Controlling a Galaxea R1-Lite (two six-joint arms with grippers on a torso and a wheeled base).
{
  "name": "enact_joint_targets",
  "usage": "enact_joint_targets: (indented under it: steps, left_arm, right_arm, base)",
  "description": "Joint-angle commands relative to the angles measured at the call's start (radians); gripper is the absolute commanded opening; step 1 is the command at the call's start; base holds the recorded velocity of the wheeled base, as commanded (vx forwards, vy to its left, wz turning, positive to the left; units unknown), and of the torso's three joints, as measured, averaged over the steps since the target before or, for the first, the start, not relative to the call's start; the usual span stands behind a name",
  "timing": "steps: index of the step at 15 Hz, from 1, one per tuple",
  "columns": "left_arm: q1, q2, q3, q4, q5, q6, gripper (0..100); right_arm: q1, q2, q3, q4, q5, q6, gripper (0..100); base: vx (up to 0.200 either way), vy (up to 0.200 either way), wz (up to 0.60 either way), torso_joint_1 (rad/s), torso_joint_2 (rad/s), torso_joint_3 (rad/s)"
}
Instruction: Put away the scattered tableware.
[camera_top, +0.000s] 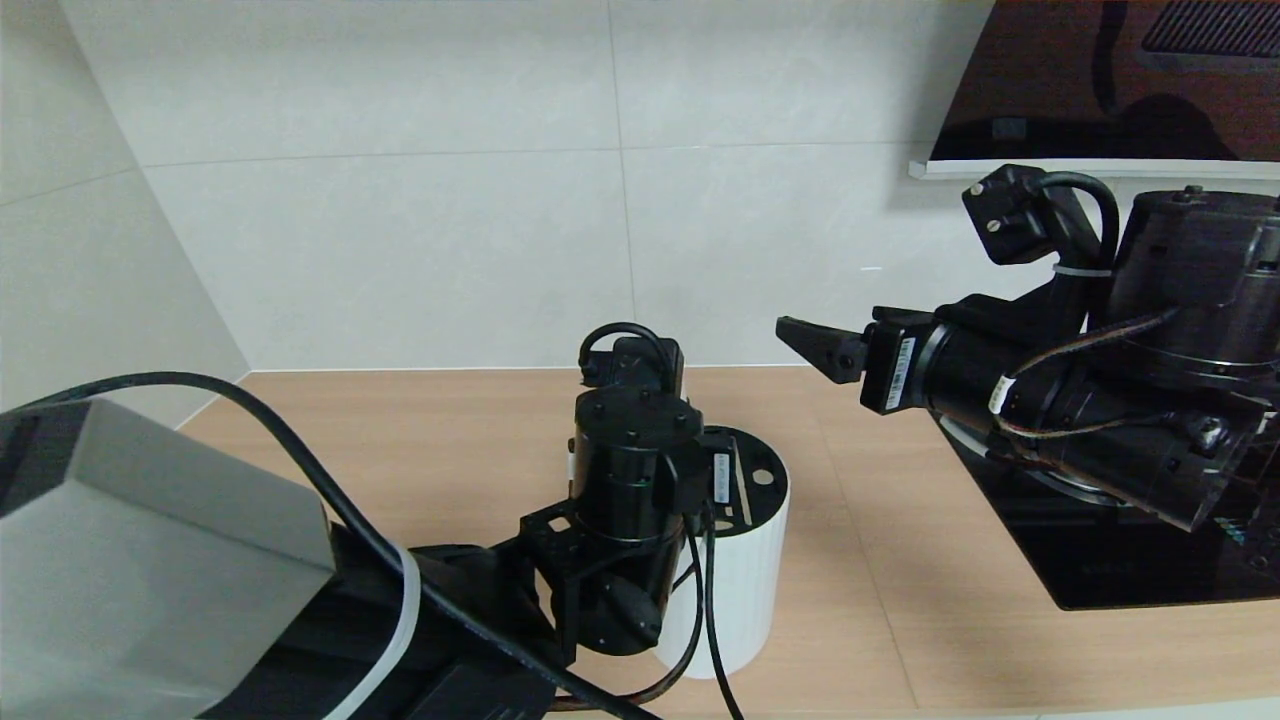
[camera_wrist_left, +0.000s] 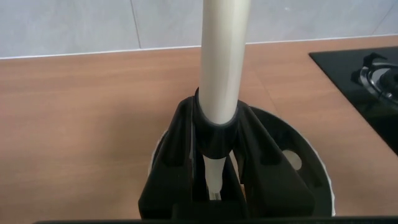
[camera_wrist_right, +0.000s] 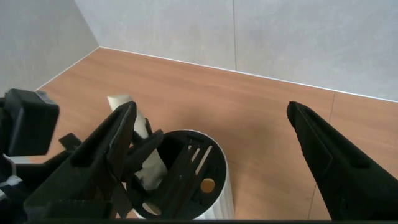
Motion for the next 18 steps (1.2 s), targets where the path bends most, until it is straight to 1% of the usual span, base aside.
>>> enact_joint_targets:
  steps: [1, 4, 5, 15, 17, 18]
  left_arm:
    - [0.0, 0.002, 0.0, 0.0, 0.001, 0.0, 0]
    - [0.0, 0.002, 0.0, 0.0, 0.001, 0.0, 0]
    - [0.0, 0.002, 0.002, 0.0, 0.002, 0.0, 100]
    - [-0.003, -0.013, 0.009, 0.0, 0.002, 0.0, 100]
    - [-0.003, -0.073, 0.046, -0.002, -0.006, 0.0, 100]
    - [-0.003, -0.073, 0.046, -0.002, -0.006, 0.0, 100]
  right_arm:
    - [0.001, 0.001, 0.0, -0.001, 0.0, 0.0, 100]
    - [0.001, 0.001, 0.0, -0.001, 0.0, 0.0, 100]
    - [0.001, 0.001, 0.0, -0.001, 0.0, 0.0, 100]
    - [0.001, 0.001, 0.001, -0.001, 0.0, 0.0, 100]
    - [0.001, 0.001, 0.001, -0.001, 0.0, 0.0, 100]
    - [0.001, 0.001, 0.001, -0.001, 0.0, 0.0, 100]
  base:
    - [0.0, 0.0, 0.0, 0.0, 0.0, 0.0]
    - [0.0, 0.0, 0.0, 0.0, 0.0, 0.0]
    - [0.0, 0.0, 0.0, 0.0, 0.0, 0.0]
    - [0.0, 0.0, 0.0, 0.0, 0.0, 0.0]
    - [0.0, 0.0, 0.0, 0.0, 0.0, 0.0]
    - [0.0, 0.0, 0.0, 0.0, 0.0, 0.0]
